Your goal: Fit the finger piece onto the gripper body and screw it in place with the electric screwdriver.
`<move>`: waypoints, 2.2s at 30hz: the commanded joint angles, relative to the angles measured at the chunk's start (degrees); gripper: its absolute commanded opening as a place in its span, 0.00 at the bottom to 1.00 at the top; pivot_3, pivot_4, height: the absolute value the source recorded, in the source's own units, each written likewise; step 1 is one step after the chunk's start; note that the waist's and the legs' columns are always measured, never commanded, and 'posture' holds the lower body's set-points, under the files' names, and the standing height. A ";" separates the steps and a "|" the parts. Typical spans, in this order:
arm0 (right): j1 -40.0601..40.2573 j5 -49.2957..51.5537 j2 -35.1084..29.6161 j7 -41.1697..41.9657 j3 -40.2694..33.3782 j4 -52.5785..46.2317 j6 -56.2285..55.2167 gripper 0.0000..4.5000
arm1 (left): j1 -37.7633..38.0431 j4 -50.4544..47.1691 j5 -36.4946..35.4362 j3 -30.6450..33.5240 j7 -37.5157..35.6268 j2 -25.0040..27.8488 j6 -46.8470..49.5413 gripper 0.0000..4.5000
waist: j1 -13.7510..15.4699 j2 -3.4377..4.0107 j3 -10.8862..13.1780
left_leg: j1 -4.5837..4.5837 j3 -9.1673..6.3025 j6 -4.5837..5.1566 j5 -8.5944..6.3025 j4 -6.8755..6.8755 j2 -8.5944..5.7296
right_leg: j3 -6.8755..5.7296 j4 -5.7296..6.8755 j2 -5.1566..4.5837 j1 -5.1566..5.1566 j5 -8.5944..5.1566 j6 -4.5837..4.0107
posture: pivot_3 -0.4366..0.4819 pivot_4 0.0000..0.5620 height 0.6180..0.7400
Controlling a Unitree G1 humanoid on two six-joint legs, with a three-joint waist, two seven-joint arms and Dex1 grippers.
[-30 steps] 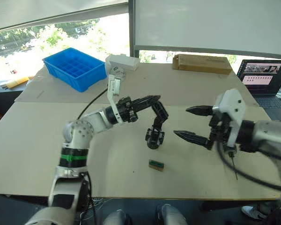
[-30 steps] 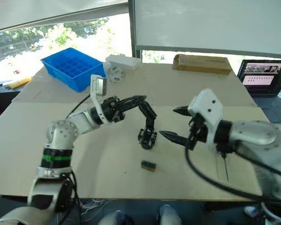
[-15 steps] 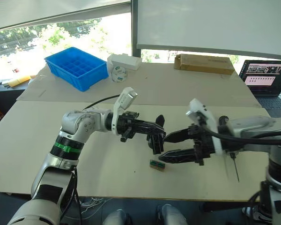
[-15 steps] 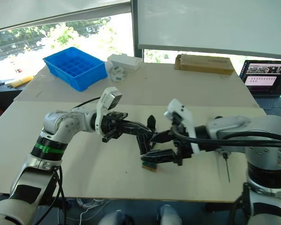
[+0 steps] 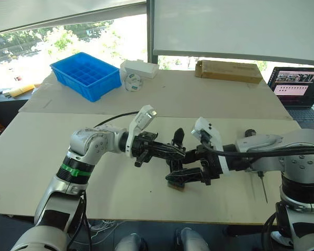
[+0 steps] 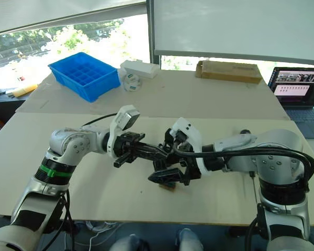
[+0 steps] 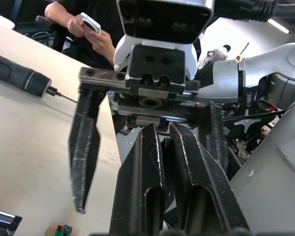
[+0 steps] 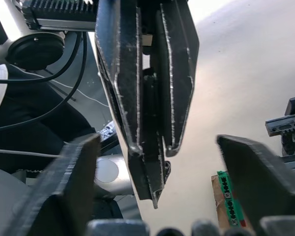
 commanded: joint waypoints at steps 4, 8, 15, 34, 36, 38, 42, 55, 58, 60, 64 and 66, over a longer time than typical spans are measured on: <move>-0.35 3.56 -1.25 -0.97 -1.58 -0.26 0.18 0.35 | -0.03 -1.60 -0.82 2.31 0.81 -0.53 -0.11 0.00 | 0.00 0.00 0.00 | 0.00 0.00 0.00 0.00 0.00 0.00 | 0.00 0.00 0.00 0.00 0.00 0.00 | 0.48 0.27 1.00; 0.90 5.93 -2.72 -0.58 -1.02 -0.92 -0.45 0.08 | -0.29 -0.94 -0.15 2.57 1.07 -0.75 -0.86 0.00 | 0.04 0.00 0.00 | -0.01 0.00 0.00 0.00 0.00 0.00 | 0.00 -0.01 0.00 0.00 0.00 0.00 | 0.48 0.27 1.00; 2.91 7.05 -4.19 -1.32 -1.17 -0.80 -3.72 0.08 | -0.30 -0.77 -1.80 4.15 0.88 -0.32 1.20 0.10 | -0.02 0.00 0.00 | 0.00 0.00 0.00 0.00 0.00 0.01 | 0.01 0.00 0.01 0.00 0.00 0.00 | 0.48 0.27 1.00; 24.08 -16.92 -8.30 20.42 -4.88 -9.66 -40.99 0.08 | 2.48 40.28 31.49 5.98 -7.22 0.36 -72.23 1.00 | 0.69 -0.02 0.01 | -0.04 0.05 0.01 -0.01 0.00 -0.01 | -0.03 -0.11 0.01 0.01 0.01 0.03 | 0.48 0.27 1.00; 25.46 -22.23 -7.70 22.16 -3.44 -8.31 -46.33 0.08 | 2.91 42.96 33.31 4.64 -8.15 -1.25 -73.76 1.00 | 0.92 -0.03 0.01 | -0.08 0.05 0.02 -0.01 0.01 -0.02 | -0.04 -0.12 0.02 -0.01 0.03 0.05 | 0.48 0.27 1.00; 26.47 -27.14 -6.63 24.18 -2.12 -6.53 -52.41 0.08 | 2.55 45.63 34.54 4.33 -7.22 -3.16 -74.67 1.00 | 1.01 -0.04 0.02 | -0.11 0.05 0.03 -0.01 0.03 -0.02 | -0.05 -0.14 0.01 -0.02 0.04 0.07 | 0.48 0.27 1.00; 28.02 -34.14 -5.16 29.55 0.72 -3.99 -62.94 0.08 | 0.55 52.19 38.52 3.33 -2.98 -8.06 -77.97 1.00 | 1.14 -0.06 0.03 | -0.13 0.03 0.05 -0.02 0.07 -0.03 | -0.05 -0.14 0.03 -0.01 0.04 0.10 | 0.48 0.27 1.00; 29.92 -36.60 -3.72 29.04 1.50 -5.09 -64.89 0.08 | -5.39 61.09 43.14 3.00 0.14 -17.48 -81.43 1.00 | 1.14 -0.08 0.04 | -0.12 -0.02 0.12 -0.04 0.10 0.01 | -0.06 -0.13 0.01 -0.01 0.06 0.07 | 0.48 0.27 1.00; 30.54 -36.65 -3.70 28.58 1.41 -5.78 -64.76 0.08 | -6.99 62.67 44.48 2.64 0.96 -19.06 -82.23 1.00 | 1.17 -0.09 0.05 | -0.14 -0.04 0.13 -0.05 0.11 0.01 | -0.07 -0.13 0.00 -0.01 0.07 0.05 | 0.48 0.27 1.00; 30.99 -36.73 -3.71 28.30 1.36 -6.13 -64.84 0.08 | -7.53 63.53 45.20 2.63 1.45 -19.51 -82.72 1.00 | 1.21 -0.09 0.05 | -0.15 -0.04 0.16 -0.07 0.11 0.00 | -0.06 -0.14 -0.02 -0.01 0.07 0.05 | 0.48 0.27 1.00; 32.23 -36.81 -3.72 27.68 1.08 -6.87 -65.10 0.08 | -7.99 64.86 47.25 2.03 1.85 -19.71 -83.98 1.00 | 1.23 -0.09 0.05 | -0.16 -0.06 0.19 -0.09 0.12 0.00 | -0.08 -0.15 -0.03 -0.01 0.07 0.05 | 0.48 0.27 1.00; 32.73 -36.80 -3.73 27.54 0.97 -7.13 -65.20 0.08 | -8.04 65.29 47.65 2.21 1.97 -19.75 -83.90 1.00 | 1.23 -0.09 0.05 | -0.16 -0.06 0.19 -0.09 0.12 0.00 | -0.08 -0.15 -0.03 -0.01 0.08 0.05 | 0.48 0.27 1.00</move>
